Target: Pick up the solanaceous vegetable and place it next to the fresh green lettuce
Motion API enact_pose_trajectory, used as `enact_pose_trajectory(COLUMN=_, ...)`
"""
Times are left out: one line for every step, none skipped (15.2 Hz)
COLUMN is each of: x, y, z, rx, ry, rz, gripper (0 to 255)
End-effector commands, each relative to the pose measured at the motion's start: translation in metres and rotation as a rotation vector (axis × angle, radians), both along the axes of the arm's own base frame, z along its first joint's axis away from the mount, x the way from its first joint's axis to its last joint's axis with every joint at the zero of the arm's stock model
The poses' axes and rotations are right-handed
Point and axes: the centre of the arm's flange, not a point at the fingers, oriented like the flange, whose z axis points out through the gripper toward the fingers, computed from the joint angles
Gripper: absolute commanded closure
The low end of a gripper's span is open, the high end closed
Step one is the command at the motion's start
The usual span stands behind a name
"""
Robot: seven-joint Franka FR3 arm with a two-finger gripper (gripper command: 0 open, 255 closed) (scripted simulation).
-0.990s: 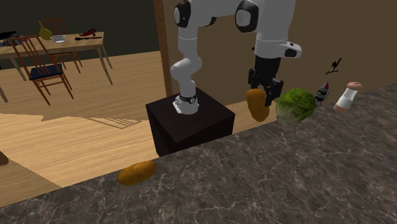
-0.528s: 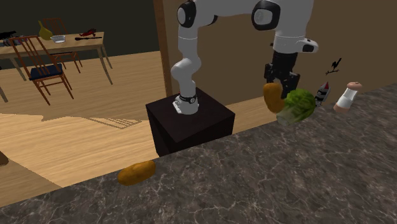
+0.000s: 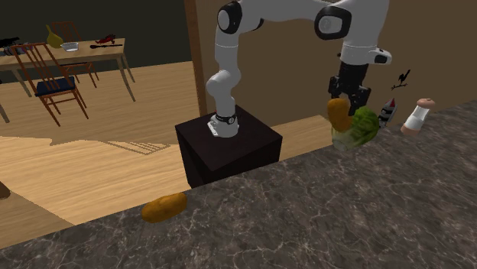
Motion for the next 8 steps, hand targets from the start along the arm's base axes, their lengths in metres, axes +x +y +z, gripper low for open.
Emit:
enact_pose_trajectory(x=0.000, y=0.001, z=-0.010, rx=0.000, ry=-0.001, rz=-0.001, gripper=255)
enact_pose_trajectory(x=0.000, y=0.001, z=-0.015, rx=0.000, ry=-0.001, rz=-0.001, gripper=255)
enact_pose_trajectory(x=0.000, y=0.001, z=-0.020, rx=0.000, ry=-0.001, rz=-0.001, gripper=255)
enact_pose_trajectory(x=0.000, y=0.001, z=-0.026, rx=0.000, ry=-0.001, rz=-0.001, gripper=255)
enact_pose_trajectory(x=0.000, y=0.001, z=-0.031, rx=0.000, ry=-0.001, rz=-0.001, gripper=255)
enact_pose_trajectory(x=0.000, y=0.001, z=-0.036, rx=0.000, ry=-0.001, rz=-0.001, gripper=255)
enact_pose_trajectory(x=0.000, y=0.001, z=-0.042, rx=0.000, ry=-0.001, rz=-0.001, gripper=255)
enact_pose_trajectory(x=0.000, y=0.001, z=-0.047, rx=0.000, ry=-0.001, rz=-0.001, gripper=255)
